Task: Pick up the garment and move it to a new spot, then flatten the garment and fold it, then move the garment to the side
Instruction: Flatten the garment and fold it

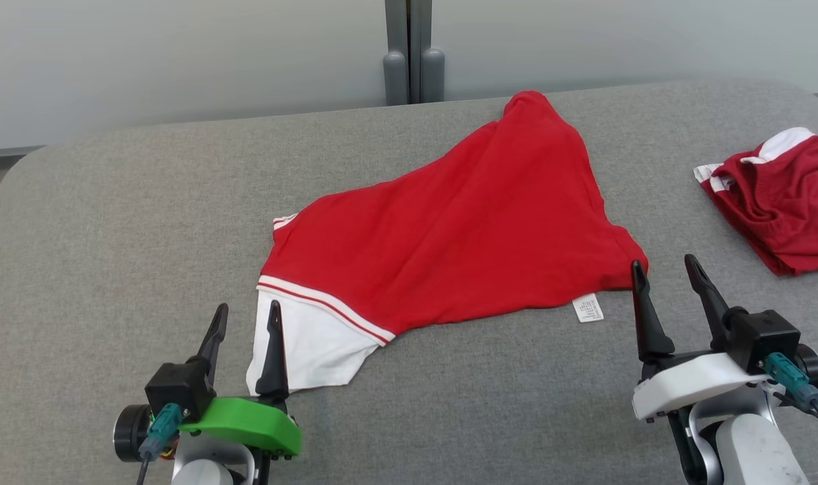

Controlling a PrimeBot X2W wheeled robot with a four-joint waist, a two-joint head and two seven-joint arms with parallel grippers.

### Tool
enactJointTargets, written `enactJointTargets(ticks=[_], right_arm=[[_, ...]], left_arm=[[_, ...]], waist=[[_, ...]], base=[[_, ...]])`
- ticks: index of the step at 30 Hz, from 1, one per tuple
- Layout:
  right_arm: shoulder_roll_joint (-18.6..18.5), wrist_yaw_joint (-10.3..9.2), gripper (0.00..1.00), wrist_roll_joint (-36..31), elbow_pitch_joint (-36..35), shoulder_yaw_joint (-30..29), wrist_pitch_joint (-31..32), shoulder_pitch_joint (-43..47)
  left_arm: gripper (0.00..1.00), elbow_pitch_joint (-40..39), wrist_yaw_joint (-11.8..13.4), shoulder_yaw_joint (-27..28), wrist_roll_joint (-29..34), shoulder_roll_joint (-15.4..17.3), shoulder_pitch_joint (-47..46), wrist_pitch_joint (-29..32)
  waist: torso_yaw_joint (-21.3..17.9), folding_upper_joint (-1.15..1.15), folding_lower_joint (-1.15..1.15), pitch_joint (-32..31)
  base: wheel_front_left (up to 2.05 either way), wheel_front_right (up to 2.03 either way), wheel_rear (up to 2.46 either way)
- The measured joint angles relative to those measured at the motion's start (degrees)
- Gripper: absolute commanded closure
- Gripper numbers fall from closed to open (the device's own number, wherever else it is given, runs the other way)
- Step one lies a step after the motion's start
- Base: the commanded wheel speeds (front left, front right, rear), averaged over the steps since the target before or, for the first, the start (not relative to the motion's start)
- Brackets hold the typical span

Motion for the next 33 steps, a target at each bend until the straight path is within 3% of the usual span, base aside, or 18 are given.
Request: enactJointTargets(ticks=[26,29,33], right_arm=[[0.0,0.0,0.0,3.3,7.1,3.1,-2.5,-0.9],[0.0,0.0,0.0,3.3,7.2,3.1,-2.5,-1.2],[0.0,0.0,0.0,3.1,7.3,3.1,-2.0,-1.2]], left_arm=[[0.0,-2.0,0.0,1.1,0.7,-1.0,3.6,-0.3],[0.0,-0.4,1.3,1.6,0.7,-1.1,3.6,0.1],[0.0,4.3,3.9,2.1,0.4,-1.0,3.6,5.9]], waist=[[0.2,0.0,0.0,-2.6],[0.2,0.0,0.0,-2.4],[0.2,0.0,0.0,-1.7]], base=[[0.0,0.0,0.0],[0.0,0.0,0.0],[0.0,0.0,0.0]])
